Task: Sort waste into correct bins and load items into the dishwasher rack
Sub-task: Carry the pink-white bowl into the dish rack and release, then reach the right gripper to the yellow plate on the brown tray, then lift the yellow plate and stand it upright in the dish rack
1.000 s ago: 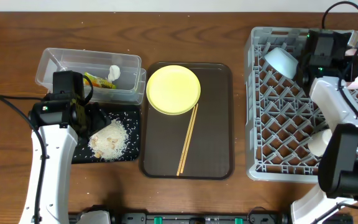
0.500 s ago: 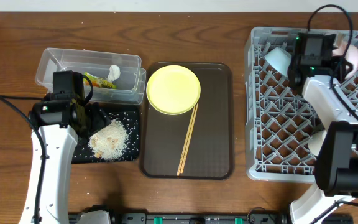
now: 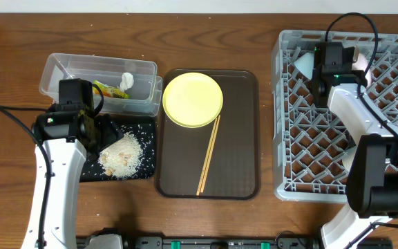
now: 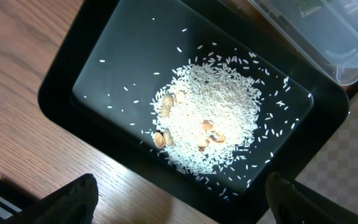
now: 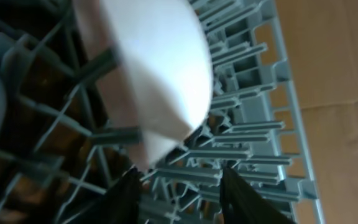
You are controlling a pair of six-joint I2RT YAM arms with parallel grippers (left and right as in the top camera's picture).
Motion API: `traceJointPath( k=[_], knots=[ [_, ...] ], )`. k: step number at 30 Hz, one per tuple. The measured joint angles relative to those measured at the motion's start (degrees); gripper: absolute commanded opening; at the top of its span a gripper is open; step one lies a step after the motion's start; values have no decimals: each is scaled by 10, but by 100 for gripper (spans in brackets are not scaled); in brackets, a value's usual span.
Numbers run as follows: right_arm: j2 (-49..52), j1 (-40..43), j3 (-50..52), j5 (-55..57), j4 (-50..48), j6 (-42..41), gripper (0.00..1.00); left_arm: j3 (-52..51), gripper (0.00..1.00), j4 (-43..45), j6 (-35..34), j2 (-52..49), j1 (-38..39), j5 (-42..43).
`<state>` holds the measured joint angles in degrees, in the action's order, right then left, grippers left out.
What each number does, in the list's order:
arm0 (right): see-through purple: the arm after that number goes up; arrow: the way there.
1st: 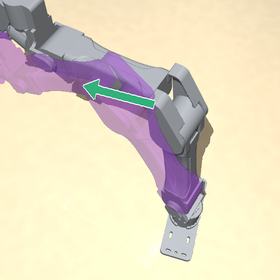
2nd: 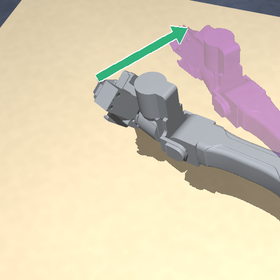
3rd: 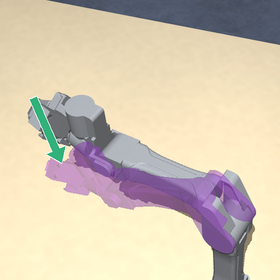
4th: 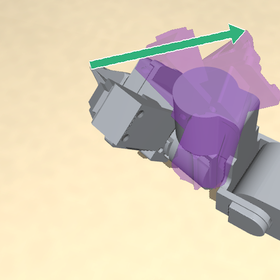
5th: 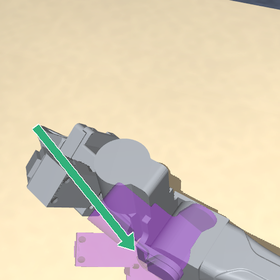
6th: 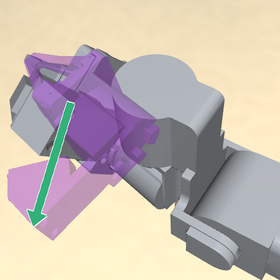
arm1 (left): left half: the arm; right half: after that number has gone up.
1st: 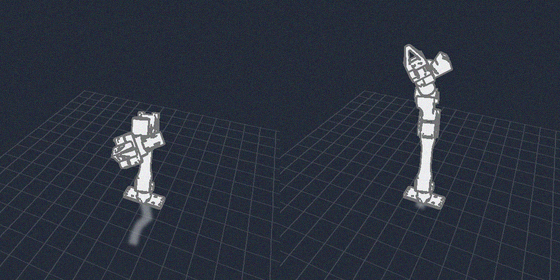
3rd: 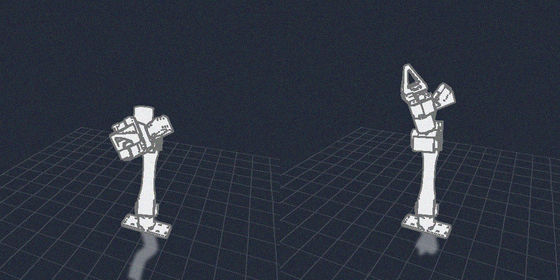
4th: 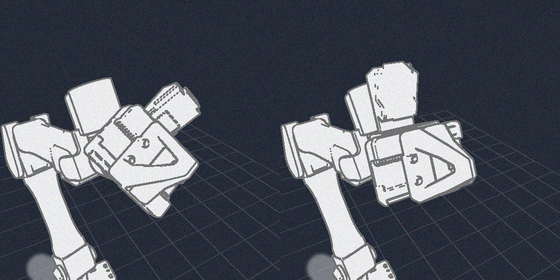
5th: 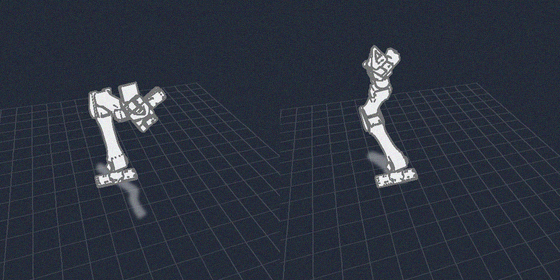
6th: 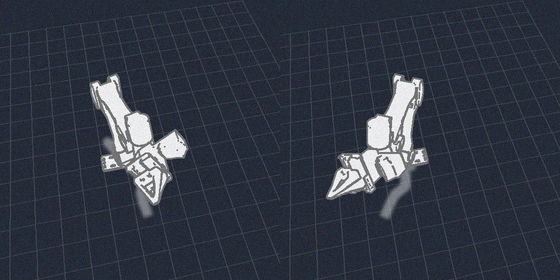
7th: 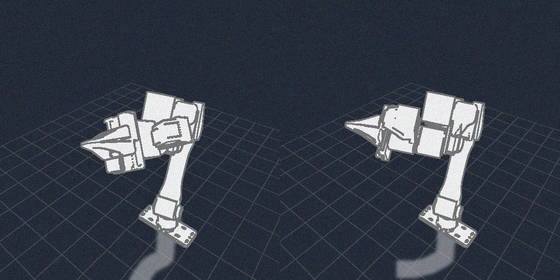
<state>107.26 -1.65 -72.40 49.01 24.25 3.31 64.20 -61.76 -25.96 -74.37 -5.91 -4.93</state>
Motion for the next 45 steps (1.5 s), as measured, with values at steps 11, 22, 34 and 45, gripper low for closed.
traceJointPath(
  k=[11,22,34,45],
  knots=[
    [-181,-1,1,-274,12,-26,58,0,93,0,-1,0,0,0],
    [-195,-98,0,-629,1,-72,55,0,93,0,-2,0,0,0],
    [-16,-242,0,-560,-41,-125,50,0,93,0,-2,0,0,0],
    [97,-287,0,-490,-109,-223,17,0,93,0,-2,0,0,0]
  ],
)
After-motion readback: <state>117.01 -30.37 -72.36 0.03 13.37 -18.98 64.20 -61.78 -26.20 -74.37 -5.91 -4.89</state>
